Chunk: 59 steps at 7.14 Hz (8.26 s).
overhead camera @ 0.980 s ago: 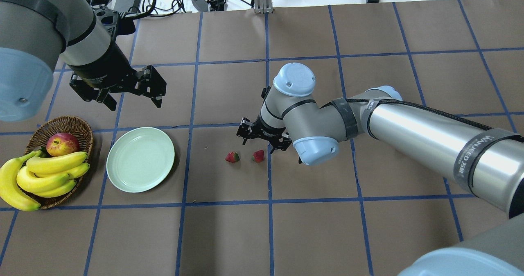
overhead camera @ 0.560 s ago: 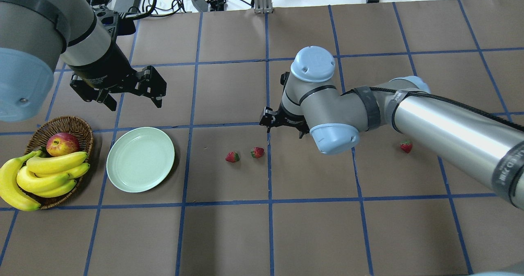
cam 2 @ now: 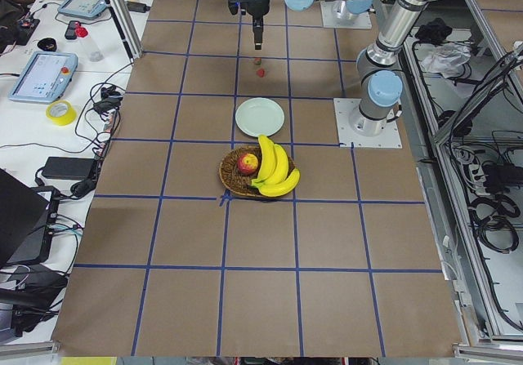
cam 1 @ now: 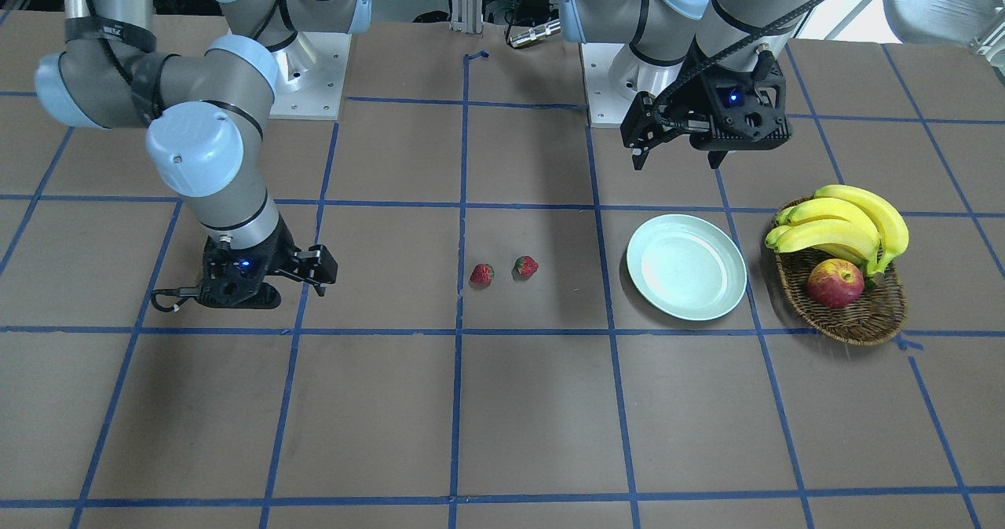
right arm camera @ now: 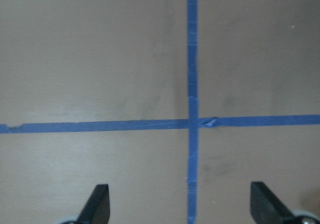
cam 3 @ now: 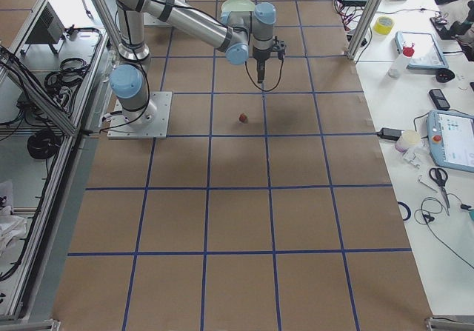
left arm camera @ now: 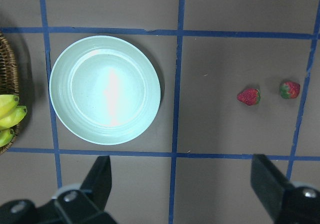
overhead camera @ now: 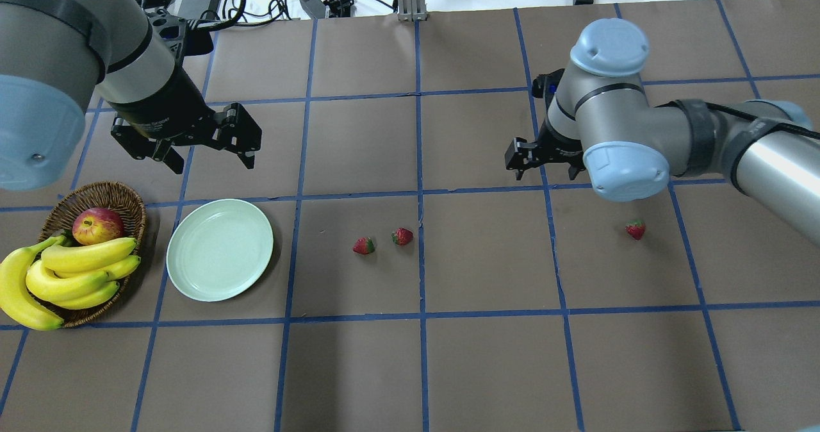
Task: Collect all strawberries into plate
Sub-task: 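Move the open right gripper back to the last strawberry, then close the right gripper on the last strawberry, then carry the strawberry beside the other two and open the right gripper, then raise the right arm away while the left arm moves toward the strawberries, then lower the left gripper onto a strawberry and close it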
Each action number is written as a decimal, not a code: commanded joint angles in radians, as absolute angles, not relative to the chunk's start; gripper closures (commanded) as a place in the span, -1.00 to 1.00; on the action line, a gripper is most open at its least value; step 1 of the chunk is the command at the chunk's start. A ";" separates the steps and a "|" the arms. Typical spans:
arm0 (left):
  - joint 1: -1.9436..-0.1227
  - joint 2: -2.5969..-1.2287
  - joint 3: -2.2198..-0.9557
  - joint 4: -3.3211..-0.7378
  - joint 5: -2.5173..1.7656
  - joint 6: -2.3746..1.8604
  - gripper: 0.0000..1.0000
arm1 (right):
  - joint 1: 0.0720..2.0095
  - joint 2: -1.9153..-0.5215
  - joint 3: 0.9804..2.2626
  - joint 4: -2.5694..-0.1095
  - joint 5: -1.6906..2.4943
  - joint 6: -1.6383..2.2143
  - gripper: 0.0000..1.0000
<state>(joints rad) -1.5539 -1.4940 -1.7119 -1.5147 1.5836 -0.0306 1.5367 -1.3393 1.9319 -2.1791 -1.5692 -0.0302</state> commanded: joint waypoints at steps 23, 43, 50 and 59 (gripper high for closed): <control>-1.559 -1.496 -1.713 -1.519 1.595 -0.026 -1.00 | 1.788 -1.200 1.817 -2.233 -1.304 0.455 0.55; -1.560 -1.512 -1.727 -1.506 1.583 -0.043 -1.00 | 1.642 -1.371 1.553 -1.650 -1.538 0.102 -1.00; -1.583 -1.581 -1.789 -1.562 1.482 -0.052 -1.00 | 1.638 -1.514 1.548 -1.876 -1.595 0.022 -1.00; -1.674 -1.771 -2.117 -1.087 1.381 -0.136 -0.96 | 1.612 -1.589 1.578 -1.620 -1.624 -0.135 -1.00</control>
